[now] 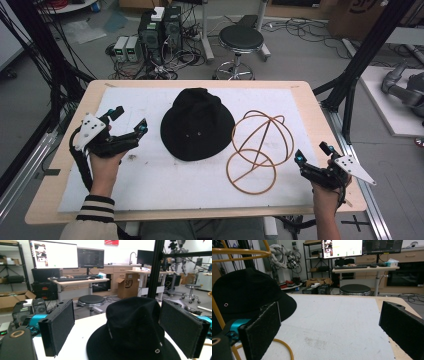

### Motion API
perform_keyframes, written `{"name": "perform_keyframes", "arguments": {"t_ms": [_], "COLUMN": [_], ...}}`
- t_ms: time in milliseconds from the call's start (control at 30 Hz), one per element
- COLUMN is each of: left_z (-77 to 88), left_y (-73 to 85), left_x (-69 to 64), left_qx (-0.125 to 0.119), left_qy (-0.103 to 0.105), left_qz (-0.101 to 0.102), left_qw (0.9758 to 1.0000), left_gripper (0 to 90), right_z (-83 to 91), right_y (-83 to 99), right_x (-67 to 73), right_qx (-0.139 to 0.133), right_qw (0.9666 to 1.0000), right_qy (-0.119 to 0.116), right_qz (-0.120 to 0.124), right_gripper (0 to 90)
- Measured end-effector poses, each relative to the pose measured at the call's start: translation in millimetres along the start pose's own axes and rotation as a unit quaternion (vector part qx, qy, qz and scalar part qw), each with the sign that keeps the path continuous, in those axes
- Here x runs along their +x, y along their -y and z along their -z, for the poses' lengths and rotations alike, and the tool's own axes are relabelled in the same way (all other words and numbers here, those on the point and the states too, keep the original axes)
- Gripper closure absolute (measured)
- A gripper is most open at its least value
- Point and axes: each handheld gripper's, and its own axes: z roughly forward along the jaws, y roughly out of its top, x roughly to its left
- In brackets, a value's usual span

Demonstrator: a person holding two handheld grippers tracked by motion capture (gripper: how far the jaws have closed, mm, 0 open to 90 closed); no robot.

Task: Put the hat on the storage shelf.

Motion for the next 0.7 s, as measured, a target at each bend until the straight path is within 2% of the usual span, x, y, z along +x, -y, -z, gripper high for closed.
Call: {"name": "perform_keyframes", "arguments": {"t_ms": [300, 700], "left_z": [-27.6, -68.4], "left_y": [-11.5, -17.7], "left_x": [-12.7, -28.8], "left_qx": [0.009, 0.03], "left_qy": [0.02, 0.048], "left_qz": [-0.019, -0.031], "left_qw": [0.9996, 0.9979], "left_gripper": [13.5, 13.5], "right_z": [0.7, 1.2], "right_y": [-0.3, 0.3], "right_x": [-0.5, -1.1], "right_qx": [0.0, 0.001], "right_qw": [1.0, 1.0], "right_qy": [0.002, 0.002], "right_qz": [-0.002, -0.003], "right_gripper": [3.4, 3.4]}}
